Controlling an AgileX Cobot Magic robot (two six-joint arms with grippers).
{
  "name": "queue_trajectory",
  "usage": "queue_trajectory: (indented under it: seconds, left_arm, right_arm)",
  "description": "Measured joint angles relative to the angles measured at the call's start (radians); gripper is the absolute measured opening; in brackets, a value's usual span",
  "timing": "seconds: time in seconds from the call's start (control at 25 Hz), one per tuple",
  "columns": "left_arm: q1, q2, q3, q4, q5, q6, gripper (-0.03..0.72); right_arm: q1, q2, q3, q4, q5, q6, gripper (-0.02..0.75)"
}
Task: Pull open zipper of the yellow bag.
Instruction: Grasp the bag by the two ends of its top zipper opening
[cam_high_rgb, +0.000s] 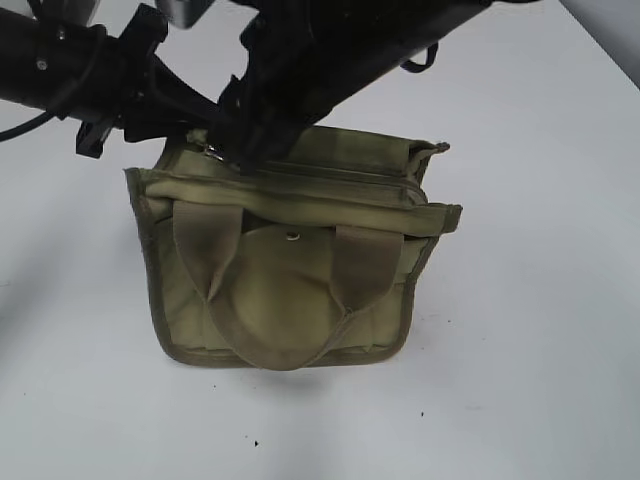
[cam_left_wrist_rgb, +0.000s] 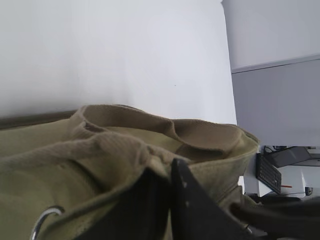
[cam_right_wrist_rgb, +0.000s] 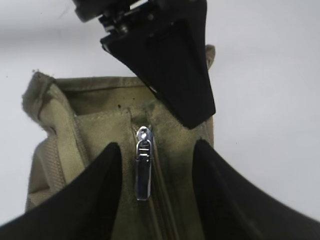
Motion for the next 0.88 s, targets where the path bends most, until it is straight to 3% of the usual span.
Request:
queue_trajectory:
  seconds: [0.4, 0.68, 0.88]
  left_arm:
    - [0.000, 0.001, -0.001, 0.006, 0.000, 0.000, 0.031]
    - [0.000, 0.002, -0.001, 0.005, 0.002, 0.000, 0.030]
    - [-0.004, 0.002, -0.001, 0.005, 0.012, 0.000, 0.030]
  right_arm:
    - [0.000, 0.099, -0.007, -0.016, 0.000, -0.002, 0.346]
    - [0.000, 0.118, -0.011, -0.030, 0.050, -0.005, 0.026]
    - [0.000, 0.116, -0.017, -0.053, 0.103, -0.002, 0.002]
